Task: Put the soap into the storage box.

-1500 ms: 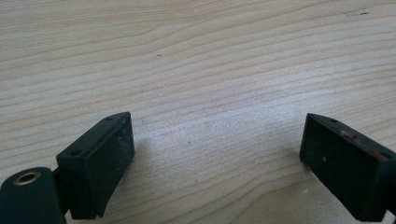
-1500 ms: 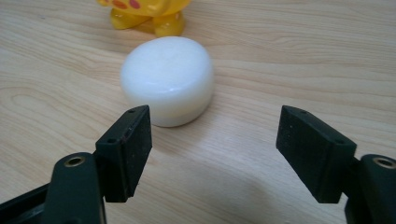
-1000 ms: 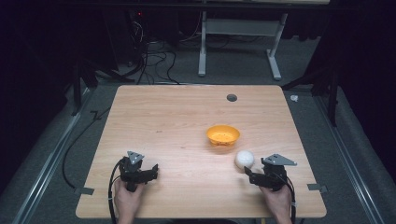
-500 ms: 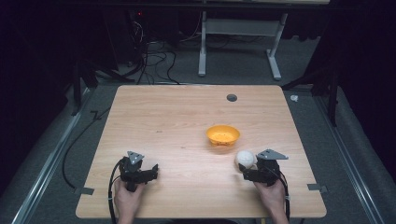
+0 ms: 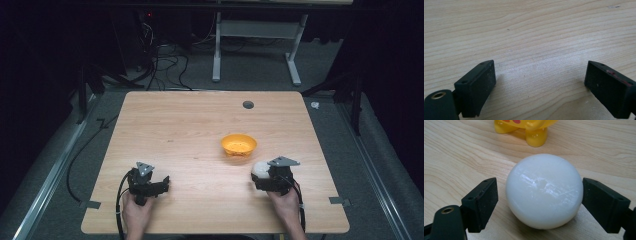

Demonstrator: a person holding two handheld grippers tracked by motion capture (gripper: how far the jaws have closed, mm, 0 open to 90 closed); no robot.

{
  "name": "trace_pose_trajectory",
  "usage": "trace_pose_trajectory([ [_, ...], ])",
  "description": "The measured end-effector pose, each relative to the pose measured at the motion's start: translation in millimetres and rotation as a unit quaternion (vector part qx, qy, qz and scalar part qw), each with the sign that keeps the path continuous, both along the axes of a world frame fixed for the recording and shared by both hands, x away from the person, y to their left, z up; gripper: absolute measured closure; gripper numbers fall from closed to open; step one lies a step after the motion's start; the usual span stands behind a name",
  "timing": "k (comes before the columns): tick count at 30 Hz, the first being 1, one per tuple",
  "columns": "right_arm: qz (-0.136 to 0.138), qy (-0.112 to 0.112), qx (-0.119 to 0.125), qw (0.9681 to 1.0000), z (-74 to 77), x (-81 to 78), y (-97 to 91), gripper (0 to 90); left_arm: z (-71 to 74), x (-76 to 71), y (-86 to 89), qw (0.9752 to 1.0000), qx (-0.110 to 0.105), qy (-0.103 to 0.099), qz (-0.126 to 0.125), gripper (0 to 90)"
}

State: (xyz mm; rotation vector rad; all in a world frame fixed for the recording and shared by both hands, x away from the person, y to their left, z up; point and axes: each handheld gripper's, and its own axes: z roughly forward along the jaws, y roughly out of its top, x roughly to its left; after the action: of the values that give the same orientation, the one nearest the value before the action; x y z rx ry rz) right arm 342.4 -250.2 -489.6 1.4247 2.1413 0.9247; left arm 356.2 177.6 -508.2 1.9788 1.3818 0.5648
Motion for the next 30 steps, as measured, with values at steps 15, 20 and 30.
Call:
trace_pose_trajectory([
  [15,0.000,0.014,-0.005,0.9999,-7.6,9.4,2.4,21.4,0.0,0.0,0.0,1.0000,0.000,0.000,0.000,10.4],
  [20,-0.001,0.013,-0.001,0.9999,-9.4,9.7,0.7,23.9,0.0,0.0,0.0,1.0000,0.000,0.000,0.000,10.4],
  [30,-0.003,0.010,-0.001,0.9999,-9.7,8.7,1.2,24.3,0.0,-0.1,0.0,1.0000,0.000,0.000,0.000,10.4],
])
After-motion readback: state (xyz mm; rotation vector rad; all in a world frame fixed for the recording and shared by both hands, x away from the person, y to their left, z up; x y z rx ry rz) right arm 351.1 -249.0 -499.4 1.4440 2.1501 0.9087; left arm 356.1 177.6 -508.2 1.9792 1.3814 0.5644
